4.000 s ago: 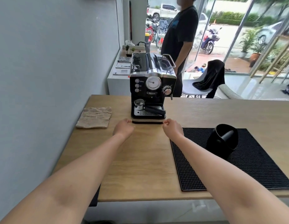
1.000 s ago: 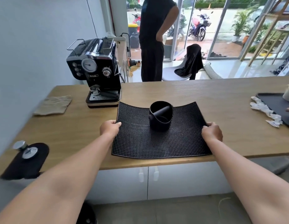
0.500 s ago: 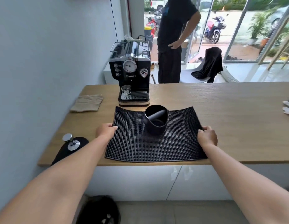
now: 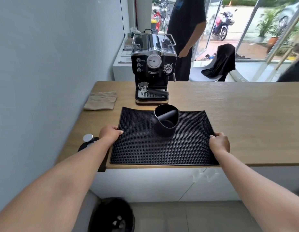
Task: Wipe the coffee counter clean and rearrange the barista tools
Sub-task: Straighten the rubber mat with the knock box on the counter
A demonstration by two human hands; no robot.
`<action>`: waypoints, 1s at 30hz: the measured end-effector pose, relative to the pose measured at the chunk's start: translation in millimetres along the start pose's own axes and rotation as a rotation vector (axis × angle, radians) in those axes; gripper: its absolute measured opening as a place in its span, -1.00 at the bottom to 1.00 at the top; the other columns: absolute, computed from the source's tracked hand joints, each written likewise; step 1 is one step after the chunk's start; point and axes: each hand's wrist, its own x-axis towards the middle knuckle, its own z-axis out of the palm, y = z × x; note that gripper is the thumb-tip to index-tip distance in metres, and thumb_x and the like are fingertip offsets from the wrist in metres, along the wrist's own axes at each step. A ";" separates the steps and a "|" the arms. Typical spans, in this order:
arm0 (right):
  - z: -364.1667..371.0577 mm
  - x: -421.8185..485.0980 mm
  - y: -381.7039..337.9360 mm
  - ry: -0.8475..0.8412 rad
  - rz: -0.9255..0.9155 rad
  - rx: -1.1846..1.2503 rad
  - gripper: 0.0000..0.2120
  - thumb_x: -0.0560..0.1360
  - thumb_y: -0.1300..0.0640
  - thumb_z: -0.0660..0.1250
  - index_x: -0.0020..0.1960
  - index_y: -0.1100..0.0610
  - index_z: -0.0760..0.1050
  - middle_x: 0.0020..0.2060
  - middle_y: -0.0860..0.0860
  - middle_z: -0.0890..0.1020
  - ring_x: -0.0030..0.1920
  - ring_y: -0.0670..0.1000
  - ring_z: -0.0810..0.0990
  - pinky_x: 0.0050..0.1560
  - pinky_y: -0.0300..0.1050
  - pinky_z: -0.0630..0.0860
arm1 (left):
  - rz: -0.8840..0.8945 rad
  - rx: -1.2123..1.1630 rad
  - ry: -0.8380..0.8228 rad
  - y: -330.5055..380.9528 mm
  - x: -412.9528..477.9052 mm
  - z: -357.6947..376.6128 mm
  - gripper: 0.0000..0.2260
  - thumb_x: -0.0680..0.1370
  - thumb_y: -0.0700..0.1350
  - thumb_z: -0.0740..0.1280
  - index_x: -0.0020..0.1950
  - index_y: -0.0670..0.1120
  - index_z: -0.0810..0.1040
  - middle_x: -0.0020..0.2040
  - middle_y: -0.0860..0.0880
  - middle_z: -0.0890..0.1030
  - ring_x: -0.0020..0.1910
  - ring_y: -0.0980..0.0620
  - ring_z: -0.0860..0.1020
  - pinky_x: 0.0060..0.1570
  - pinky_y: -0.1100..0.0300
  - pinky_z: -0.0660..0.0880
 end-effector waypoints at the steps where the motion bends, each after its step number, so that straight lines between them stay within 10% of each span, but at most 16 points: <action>1: 2.1 -1.9 -0.7 0.001 0.000 -0.002 -0.74 0.58 0.14 0.26 0.24 0.17 0.54 0.10 0.19 0.65 0.08 0.23 0.59 -0.05 -0.08 0.39 | -0.001 0.024 -0.004 -1.9 1.5 -1.0 -0.83 0.49 -0.02 0.45 0.03 -0.05 0.70 -0.02 -0.02 0.70 -0.02 -0.05 0.64 0.00 0.13 0.51; 30: 19.8 -1.8 6.3 0.011 -0.072 -0.072 -0.74 0.60 0.10 0.23 0.24 0.17 0.49 0.13 0.17 0.63 0.15 0.23 0.57 0.05 0.00 0.44 | -0.060 0.325 -0.091 10.5 14.0 -5.3 -0.84 0.53 -0.10 0.41 -0.08 -0.19 0.55 -0.04 -0.16 0.63 -0.06 -0.15 0.61 0.01 0.02 0.61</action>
